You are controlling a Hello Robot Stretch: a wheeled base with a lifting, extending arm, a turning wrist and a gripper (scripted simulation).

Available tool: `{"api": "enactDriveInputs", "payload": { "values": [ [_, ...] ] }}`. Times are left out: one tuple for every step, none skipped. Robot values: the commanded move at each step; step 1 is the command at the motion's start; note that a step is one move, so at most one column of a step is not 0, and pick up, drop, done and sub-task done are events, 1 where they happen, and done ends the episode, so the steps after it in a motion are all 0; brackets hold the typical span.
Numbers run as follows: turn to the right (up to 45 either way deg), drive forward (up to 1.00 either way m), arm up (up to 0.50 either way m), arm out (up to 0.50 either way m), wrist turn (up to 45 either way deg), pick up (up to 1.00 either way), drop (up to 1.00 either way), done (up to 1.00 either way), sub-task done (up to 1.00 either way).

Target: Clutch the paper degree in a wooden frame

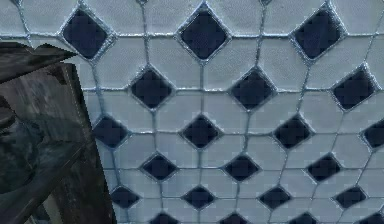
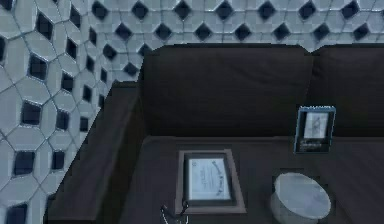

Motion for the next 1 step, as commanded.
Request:
{"api": "enactDriveInputs", "payload": {
  "values": [
    [0.0, 0.0, 0.0, 0.0, 0.0, 1.0, 0.0, 0.0, 0.0]
  ]
}}
